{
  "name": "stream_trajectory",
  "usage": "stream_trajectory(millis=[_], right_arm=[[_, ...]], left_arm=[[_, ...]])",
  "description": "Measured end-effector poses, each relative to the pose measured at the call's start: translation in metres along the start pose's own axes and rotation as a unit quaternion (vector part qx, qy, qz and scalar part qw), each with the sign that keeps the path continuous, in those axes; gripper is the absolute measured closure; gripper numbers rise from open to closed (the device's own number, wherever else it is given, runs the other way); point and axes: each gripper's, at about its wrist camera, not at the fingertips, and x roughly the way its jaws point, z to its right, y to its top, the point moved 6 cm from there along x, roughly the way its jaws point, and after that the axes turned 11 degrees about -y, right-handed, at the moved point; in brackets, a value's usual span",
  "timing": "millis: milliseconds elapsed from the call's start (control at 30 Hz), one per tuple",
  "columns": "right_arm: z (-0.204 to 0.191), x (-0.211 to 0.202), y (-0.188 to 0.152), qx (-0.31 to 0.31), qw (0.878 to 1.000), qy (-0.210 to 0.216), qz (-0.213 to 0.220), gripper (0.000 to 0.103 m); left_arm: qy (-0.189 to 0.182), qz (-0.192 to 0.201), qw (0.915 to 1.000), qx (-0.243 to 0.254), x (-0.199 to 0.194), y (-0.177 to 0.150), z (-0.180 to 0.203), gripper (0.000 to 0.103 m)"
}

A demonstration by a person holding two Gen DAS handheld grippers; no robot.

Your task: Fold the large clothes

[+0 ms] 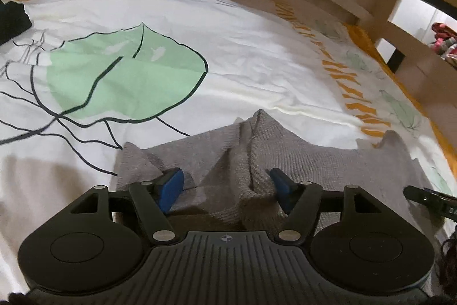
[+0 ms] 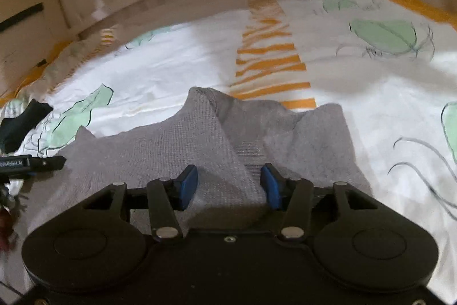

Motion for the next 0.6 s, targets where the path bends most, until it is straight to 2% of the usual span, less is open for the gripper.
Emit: stream_trajectory(millis=[100, 233, 367, 467, 533, 567, 600], right_arm=[[-0.006, -0.015, 0.006, -0.013, 1.0, -0.006, 0.005, 0.042], [-0.028, -0.056, 0.007, -0.036, 0.998, 0.02, 0.041, 0.042], [-0.062, -0.084, -0.014, -0.08, 0.994, 0.064, 0.04, 0.038], [-0.084, -0.086, -0.04, -0.127, 0.99, 0.066, 0.014, 0.038], [-0.088, -0.077, -0.058, -0.157, 0.987, 0.039, -0.011, 0.037], [-0.088, -0.07, -0.068, -0.176, 0.984, 0.02, -0.03, 0.035], [-0.087, -0.068, -0.072, -0.185, 0.982, 0.014, -0.023, 0.034]], left_arm=[[-0.001, 0.009, 0.9999, 0.011, -0.018, 0.002, 0.017, 0.038], [-0.019, 0.008, 0.997, 0.075, -0.044, -0.016, 0.058, 0.035], [-0.028, -0.03, 0.9891, 0.141, -0.043, -0.052, 0.09, 0.032], [-0.008, -0.059, 0.9838, 0.169, -0.034, -0.076, 0.094, 0.03], [0.016, -0.078, 0.9804, 0.18, -0.026, -0.089, 0.087, 0.014], [0.021, -0.075, 0.9796, 0.185, -0.024, -0.092, 0.084, 0.011], [0.024, -0.074, 0.9798, 0.184, -0.024, -0.092, 0.082, 0.009]])
